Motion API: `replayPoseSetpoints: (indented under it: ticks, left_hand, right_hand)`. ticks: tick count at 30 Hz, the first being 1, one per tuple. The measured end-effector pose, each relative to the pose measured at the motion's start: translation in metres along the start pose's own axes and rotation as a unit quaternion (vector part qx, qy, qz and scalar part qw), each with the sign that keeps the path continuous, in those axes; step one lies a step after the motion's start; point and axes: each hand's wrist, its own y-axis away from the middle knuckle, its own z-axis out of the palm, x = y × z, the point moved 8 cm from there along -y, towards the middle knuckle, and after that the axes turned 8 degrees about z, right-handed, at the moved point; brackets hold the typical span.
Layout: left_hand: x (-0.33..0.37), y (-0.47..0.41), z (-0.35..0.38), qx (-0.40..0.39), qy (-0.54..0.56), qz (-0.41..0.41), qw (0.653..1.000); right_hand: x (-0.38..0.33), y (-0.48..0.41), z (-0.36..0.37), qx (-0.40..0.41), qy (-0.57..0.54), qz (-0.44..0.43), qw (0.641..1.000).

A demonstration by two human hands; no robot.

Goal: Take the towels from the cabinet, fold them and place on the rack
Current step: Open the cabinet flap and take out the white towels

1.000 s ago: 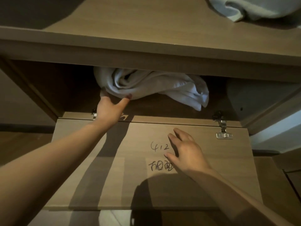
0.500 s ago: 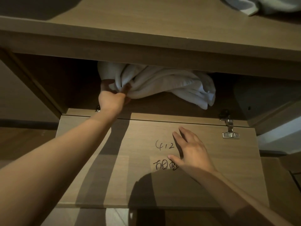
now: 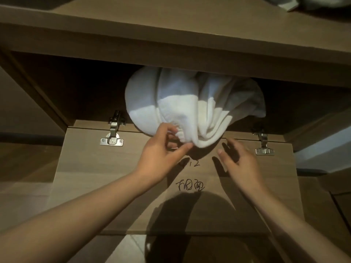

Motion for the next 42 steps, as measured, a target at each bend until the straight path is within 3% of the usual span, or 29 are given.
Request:
replayPoseSetpoints:
  ticks: [3, 6, 9, 12, 17, 24, 29, 34, 38, 42]
  left_hand:
    - [-0.008, 0.002, -0.036, 0.08, -0.008, 0.009, 0.997]
    - [-0.028, -0.008, -0.073, 0.172, -0.079, -0.026, 0.982]
    - [-0.051, -0.032, -0.081, 0.124, -0.148, -0.091, 0.977]
    - [-0.065, -0.047, -0.07, 0.058, -0.069, -0.134, 0.987]
    - [-0.074, -0.057, -0.068, 0.08, 0.047, -0.16, 0.983]
    - [-0.051, -0.036, -0.057, 0.029, 0.025, -0.121, 0.992]
    - [-0.015, 0.012, -0.02, -0.054, 0.091, -0.078, 0.991]
    - [-0.001, 0.039, 0.003, -0.112, 0.062, -0.081, 0.988]
    - [-0.004, 0.04, -0.003, -0.091, -0.005, -0.096, 0.991]
    - [-0.019, 0.024, -0.015, -0.032, -0.029, -0.169, 0.985]
  right_hand:
    - [-0.002, 0.002, -0.012, 0.025, -0.013, 0.011, 1.0]
    - [-0.027, 0.006, -0.018, 0.048, -0.04, -0.038, 0.997]
    - [-0.06, 0.006, -0.012, 0.03, -0.051, -0.082, 0.995]
    - [-0.083, 0.001, 0.0, -0.002, -0.037, -0.079, 0.996]
    - [-0.088, -0.006, 0.007, -0.042, -0.043, -0.052, 0.997]
    - [-0.052, -0.003, -0.004, -0.04, -0.086, -0.035, 0.995]
    - [0.001, 0.021, -0.039, -0.005, -0.19, 0.051, 0.98]
    - [0.045, 0.05, -0.062, 0.019, -0.214, 0.12, 0.969]
    - [0.057, 0.067, -0.067, 0.018, -0.219, 0.134, 0.966]
    - [0.051, 0.063, -0.069, 0.015, -0.196, 0.135, 0.971]
